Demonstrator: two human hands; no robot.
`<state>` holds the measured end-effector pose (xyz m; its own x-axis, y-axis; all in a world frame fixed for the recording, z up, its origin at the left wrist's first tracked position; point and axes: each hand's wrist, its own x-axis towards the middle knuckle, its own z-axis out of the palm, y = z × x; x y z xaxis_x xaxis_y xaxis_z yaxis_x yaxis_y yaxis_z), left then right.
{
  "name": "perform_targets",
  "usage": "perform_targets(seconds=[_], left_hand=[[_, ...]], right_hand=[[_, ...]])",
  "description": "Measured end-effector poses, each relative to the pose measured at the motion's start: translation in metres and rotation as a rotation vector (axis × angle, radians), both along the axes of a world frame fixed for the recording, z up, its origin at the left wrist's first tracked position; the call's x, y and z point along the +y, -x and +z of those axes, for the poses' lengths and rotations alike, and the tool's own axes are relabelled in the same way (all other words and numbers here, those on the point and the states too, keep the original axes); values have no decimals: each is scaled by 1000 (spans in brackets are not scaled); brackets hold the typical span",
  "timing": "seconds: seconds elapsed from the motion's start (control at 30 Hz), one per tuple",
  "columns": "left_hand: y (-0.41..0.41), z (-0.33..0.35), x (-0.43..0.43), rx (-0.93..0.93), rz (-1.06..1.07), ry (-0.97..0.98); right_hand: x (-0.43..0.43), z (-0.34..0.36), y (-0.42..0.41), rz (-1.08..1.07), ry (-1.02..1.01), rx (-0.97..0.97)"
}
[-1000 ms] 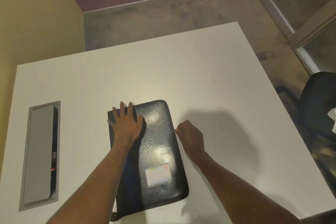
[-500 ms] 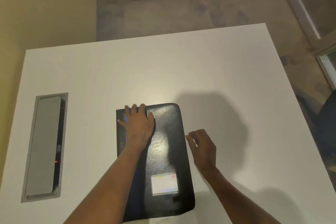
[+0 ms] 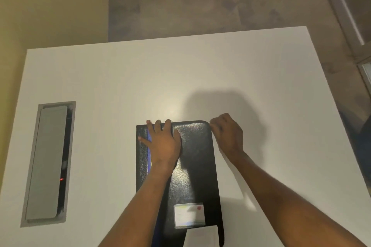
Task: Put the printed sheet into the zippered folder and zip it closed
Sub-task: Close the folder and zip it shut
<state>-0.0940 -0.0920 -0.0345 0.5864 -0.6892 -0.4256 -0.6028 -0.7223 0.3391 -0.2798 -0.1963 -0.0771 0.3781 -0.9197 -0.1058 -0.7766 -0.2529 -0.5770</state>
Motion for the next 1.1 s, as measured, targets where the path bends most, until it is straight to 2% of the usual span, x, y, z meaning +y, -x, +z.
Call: perform_targets(seconds=[0.3, 0.43, 0.53, 0.73, 0.87, 1.0, 1.1], left_hand=[[0, -1, -4, 11, 10, -41], [1, -1, -1, -30, 15, -49], [1, 3, -2, -20, 18, -52], [-16, 15, -7, 55, 37, -63], [-21, 23, -13, 130, 87, 20], [-19, 23, -12, 121, 73, 31], [-13, 19, -12, 129, 38, 28]], right_hand=[[-70, 16, -46, 407, -226, -17], [-76, 21, -61, 556, -217, 27], [-74, 21, -63, 554, -246, 1], [-75, 24, -52, 407, -365, -123], [-72, 28, -57, 397, -357, -149], [-65, 31, -71, 425, -335, -115], [-56, 33, -87, 524, -318, -73]])
